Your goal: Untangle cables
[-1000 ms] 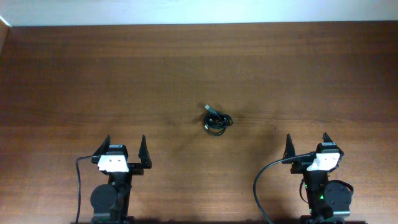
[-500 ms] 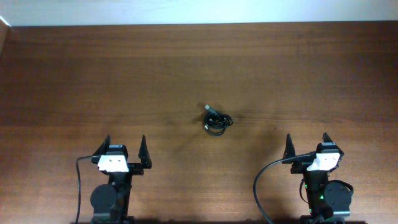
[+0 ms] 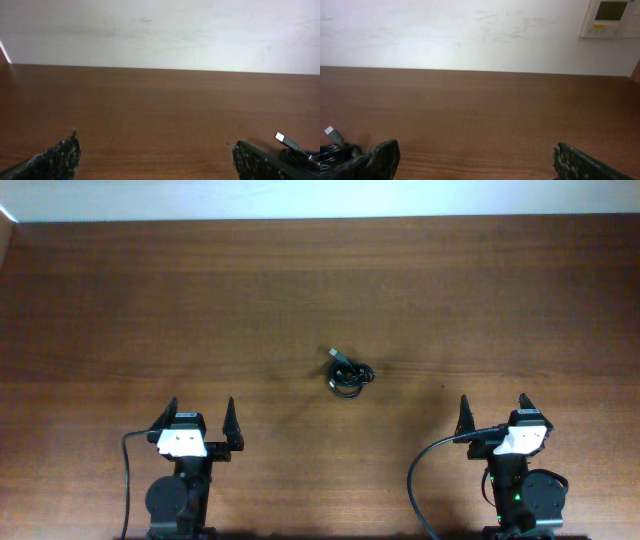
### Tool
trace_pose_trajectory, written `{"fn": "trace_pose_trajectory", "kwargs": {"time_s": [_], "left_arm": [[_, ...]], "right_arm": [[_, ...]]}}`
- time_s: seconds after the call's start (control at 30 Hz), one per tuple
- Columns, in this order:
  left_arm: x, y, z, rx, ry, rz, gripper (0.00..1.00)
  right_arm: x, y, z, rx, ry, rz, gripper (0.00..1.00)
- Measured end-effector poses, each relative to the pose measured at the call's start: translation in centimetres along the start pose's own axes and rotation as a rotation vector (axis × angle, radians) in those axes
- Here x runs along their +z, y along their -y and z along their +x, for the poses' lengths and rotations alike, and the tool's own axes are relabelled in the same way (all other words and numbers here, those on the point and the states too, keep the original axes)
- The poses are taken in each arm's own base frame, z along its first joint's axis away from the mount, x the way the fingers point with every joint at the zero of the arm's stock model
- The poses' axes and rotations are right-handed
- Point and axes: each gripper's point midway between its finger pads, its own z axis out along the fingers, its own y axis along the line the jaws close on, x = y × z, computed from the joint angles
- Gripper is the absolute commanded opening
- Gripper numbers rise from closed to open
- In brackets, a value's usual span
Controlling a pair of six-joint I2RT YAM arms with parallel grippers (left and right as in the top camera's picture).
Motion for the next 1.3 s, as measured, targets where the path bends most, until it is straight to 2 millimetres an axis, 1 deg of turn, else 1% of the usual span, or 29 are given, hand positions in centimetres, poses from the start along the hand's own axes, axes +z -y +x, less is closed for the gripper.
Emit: {"fn": "trace_pose_trajectory", "kwargs": {"time_s": [0.57, 0.7, 0.77, 0.87, 0.9, 1.03, 1.13, 1.23, 1.3], "left_arm": [[0.0, 0.0, 0.0, 0.000, 0.000, 0.000, 0.99], [0.0, 0.0, -0.5, 0.000, 0.021, 0.000, 0.99], [-0.1, 0.1, -1.8, 0.000, 0.076, 0.003, 0.99], [-0.6, 1.1, -5.3, 0.008, 0.219, 0.058, 0.99], [-1.1, 1.7, -6.8, 0.015, 0.283, 0.093, 0.99], [-2.5, 2.8, -10.2, 0.036, 0.430, 0.156, 0.99], [-2.7, 3.2, -10.7, 0.040, 0.429, 0.175, 0.99], [-2.9, 3.7, -12.6, 0.077, 0.414, 0.193, 0.99], [-2.6, 4.0, -13.8, 0.098, 0.371, 0.206, 0.99]], "right_arm": [[0.0, 0.0, 0.0, 0.000, 0.000, 0.000, 0.98], [0.0, 0.0, 0.0, 0.001, 0.000, 0.000, 0.98], [0.0, 0.0, 0.0, 0.000, 0.000, 0.000, 0.98], [0.0, 0.0, 0.0, 0.000, 0.000, 0.000, 0.98], [0.0, 0.0, 0.0, 0.000, 0.000, 0.000, 0.98], [0.0, 0.0, 0.0, 0.000, 0.000, 0.000, 0.98], [0.0, 0.0, 0.0, 0.000, 0.000, 0.000, 0.98], [0.0, 0.0, 0.0, 0.001, 0.000, 0.000, 0.98], [0.0, 0.0, 0.0, 0.000, 0.000, 0.000, 0.98]]}}
